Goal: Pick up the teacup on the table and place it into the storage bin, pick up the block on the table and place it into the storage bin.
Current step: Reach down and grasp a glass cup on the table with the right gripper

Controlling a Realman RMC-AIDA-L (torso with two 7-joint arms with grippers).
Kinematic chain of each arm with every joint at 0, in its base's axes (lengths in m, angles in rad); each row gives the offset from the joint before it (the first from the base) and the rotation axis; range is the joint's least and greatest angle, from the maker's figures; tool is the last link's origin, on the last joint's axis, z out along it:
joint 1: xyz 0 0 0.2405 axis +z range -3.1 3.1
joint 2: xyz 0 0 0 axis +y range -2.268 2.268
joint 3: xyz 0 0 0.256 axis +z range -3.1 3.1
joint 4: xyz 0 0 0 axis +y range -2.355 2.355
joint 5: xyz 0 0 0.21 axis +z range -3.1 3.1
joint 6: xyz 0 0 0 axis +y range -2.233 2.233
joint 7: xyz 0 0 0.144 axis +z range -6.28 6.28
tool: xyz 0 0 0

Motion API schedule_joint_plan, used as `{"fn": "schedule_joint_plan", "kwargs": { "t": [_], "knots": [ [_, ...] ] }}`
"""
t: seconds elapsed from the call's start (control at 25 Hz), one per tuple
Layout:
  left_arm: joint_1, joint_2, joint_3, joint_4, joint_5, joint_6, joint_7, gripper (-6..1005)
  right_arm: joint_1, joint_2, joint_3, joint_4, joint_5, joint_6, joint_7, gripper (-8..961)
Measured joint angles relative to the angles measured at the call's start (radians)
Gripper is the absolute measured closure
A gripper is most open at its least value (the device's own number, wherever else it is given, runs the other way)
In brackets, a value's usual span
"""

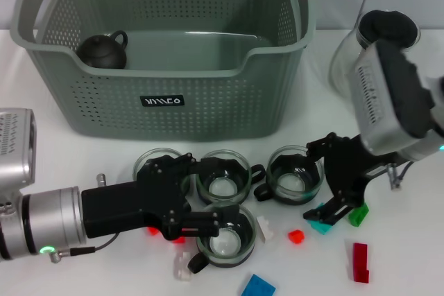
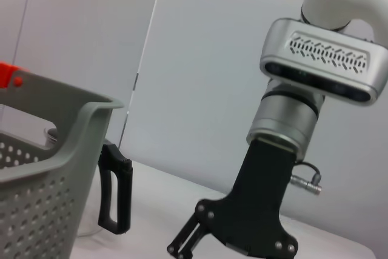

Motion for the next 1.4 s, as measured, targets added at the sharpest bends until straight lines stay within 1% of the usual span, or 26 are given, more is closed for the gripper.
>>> {"fn": "schedule_joint_plan", "kwargs": {
  "t": [0.24,0.76,1.08,1.24,1.4],
  "knots": [
    [0.004,0.0,-0.014,-0.003,-0.001,0.0,0.009,48,0.026,0.0,-0.069,0.06,0.0,0.075,0.015,52],
    [0.009,0.0,-0.02,-0.007,-0.001,0.0,0.012,48,0.066,0.004,-0.135,0.15,0.004,0.187,0.015,80],
    [0.02,0.0,-0.021,-0.008,-0.001,0.0,0.013,48,0.071,0.005,-0.152,0.158,0.005,0.229,0.034,97],
    [0.022,0.0,-0.022,-0.008,-0.001,0.0,0.013,48,0.071,0.004,-0.184,0.161,0.003,0.245,0.053,105],
    [0.022,0.0,-0.023,-0.008,-0.001,0.0,0.013,47,0.071,0.004,-0.189,0.161,0.003,0.242,0.074,242]
  ]
}}
